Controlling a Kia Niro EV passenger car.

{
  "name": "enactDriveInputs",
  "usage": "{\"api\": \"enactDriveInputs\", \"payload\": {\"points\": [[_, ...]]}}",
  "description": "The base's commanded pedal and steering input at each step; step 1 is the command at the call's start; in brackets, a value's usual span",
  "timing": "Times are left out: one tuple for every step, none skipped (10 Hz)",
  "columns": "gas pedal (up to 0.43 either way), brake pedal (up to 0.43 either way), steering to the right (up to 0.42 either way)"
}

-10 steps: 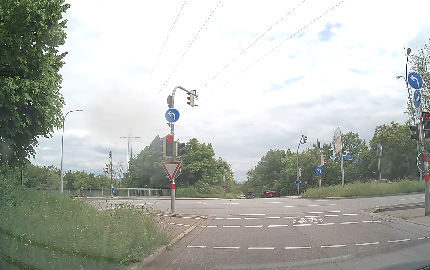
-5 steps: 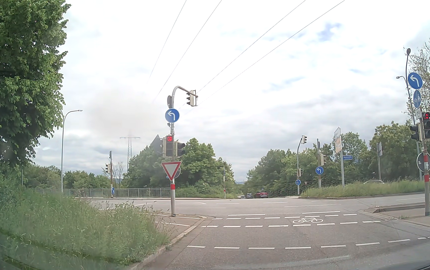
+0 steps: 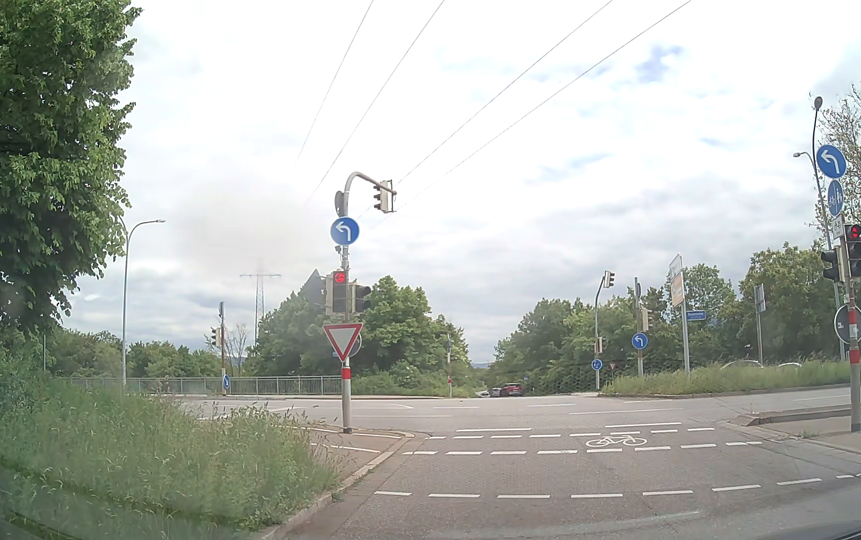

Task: Follow the waypoints while adhering to traffic rules and regulations

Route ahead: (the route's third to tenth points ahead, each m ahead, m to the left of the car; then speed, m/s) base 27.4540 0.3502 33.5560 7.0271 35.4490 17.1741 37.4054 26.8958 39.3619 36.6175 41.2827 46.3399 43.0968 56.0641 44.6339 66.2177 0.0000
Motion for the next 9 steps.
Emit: {"api": "enactDriveInputs", "payload": {"points": [[0.0, 0.244, -0.007], [0.0, 0.244, -0.007], [0.0, 0.244, -0.007], [0.0, 0.244, -0.007], [0.0, 0.244, -0.007], [0.0, 0.244, -0.007], [0.0, 0.244, -0.007], [0.0, 0.244, -0.007], [0.0, 0.244, -0.007]]}}
